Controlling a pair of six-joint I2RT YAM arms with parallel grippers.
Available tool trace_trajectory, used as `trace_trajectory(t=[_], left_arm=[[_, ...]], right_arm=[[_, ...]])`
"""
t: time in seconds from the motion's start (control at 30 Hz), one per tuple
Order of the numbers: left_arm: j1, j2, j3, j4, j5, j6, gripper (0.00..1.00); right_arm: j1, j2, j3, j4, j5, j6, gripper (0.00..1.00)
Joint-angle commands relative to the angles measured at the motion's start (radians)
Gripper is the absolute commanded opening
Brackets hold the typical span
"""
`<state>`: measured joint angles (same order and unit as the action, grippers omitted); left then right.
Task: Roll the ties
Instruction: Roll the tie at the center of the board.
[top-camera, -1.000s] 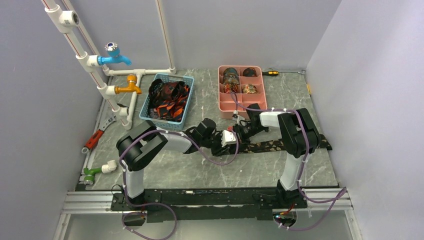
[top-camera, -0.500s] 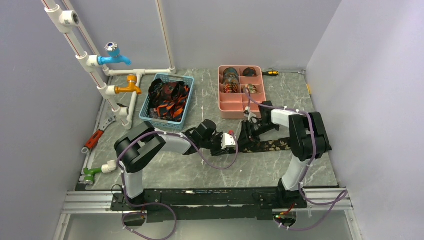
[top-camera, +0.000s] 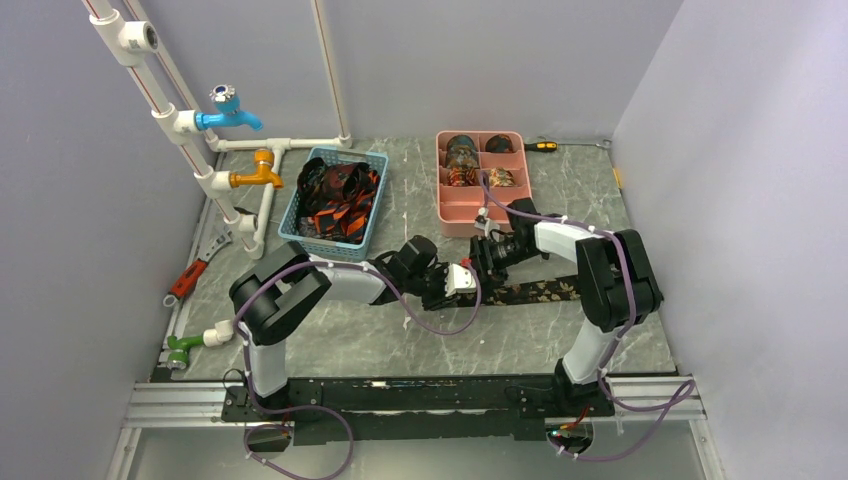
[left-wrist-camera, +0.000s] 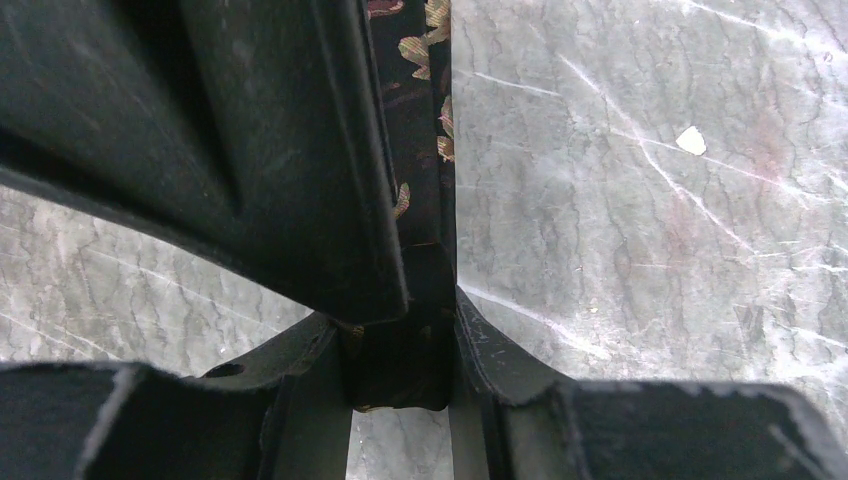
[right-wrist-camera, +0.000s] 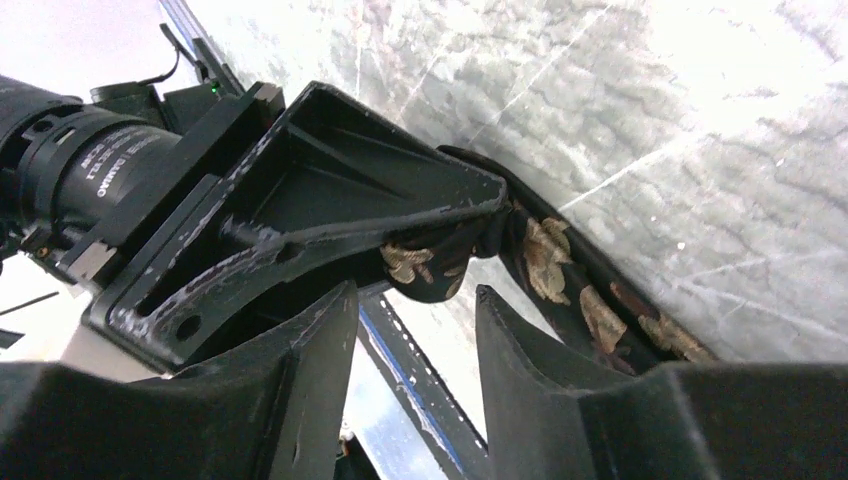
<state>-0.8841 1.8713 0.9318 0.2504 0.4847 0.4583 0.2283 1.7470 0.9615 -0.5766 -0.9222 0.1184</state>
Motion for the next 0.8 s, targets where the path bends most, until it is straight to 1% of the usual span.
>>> trace_trajectory(t=[0.0,0.1,0.13,0.17,0.23,0.3,0.33,0.4,0.47,0.5,0.53,0.67,0.77], left_arm=[[0.013,0.058,-0.027,-0.179,-0.071,0.03,0.24],[0.012,0.057,-0.026,-0.18,-0.072,0.029,0.24],[0.013,0.057,-0.027,-0.181,-0.071,0.029,0.24],[0.013,0.056,-0.027,-0.18,-0.072,0.029,0.25],[0.012,0.056,-0.03,-0.18,-0.068,0.029,0.25],[0.012,0.057,-0.03,-0.178,-0.068,0.028,0.25],[0.012,0.057,-0.03,-0.178,-0.068,0.027,0.25],[0.012,0.056,-0.031,-0.177,-0.066,0.025,0.25],[0.012,0.054,-0.034,-0.175,-0.065,0.02,0.27],[0.013,0.053,-0.035,-0.174,-0.064,0.016,0.29],[0.014,0.051,-0.038,-0.171,-0.06,0.01,0.32],[0.028,0.047,-0.042,-0.143,-0.019,-0.009,0.54],[0.037,0.019,-0.069,-0.081,0.003,-0.019,0.7]], right_arm=[[0.007,0.042,0.0,0.101,-0.018,0.053,0.46],[0.018,0.058,0.004,0.105,-0.009,0.043,0.41],[0.021,0.062,0.004,0.101,-0.005,0.037,0.41],[0.024,0.067,0.004,0.095,-0.004,0.032,0.42],[0.027,0.068,0.001,0.098,-0.008,0.034,0.48],[0.033,0.068,0.0,0.106,-0.009,0.038,0.49],[0.037,0.068,0.0,0.108,-0.008,0.037,0.45],[0.037,0.07,0.0,0.105,0.0,0.027,0.25],[0.037,0.072,-0.001,0.083,0.018,-0.001,0.07],[0.037,0.077,-0.001,0.069,0.034,-0.019,0.0],[0.038,0.079,-0.001,0.055,0.055,-0.033,0.0],[0.026,0.103,0.026,-0.007,0.154,-0.099,0.0],[0.022,0.113,0.045,-0.029,0.218,-0.109,0.0]])
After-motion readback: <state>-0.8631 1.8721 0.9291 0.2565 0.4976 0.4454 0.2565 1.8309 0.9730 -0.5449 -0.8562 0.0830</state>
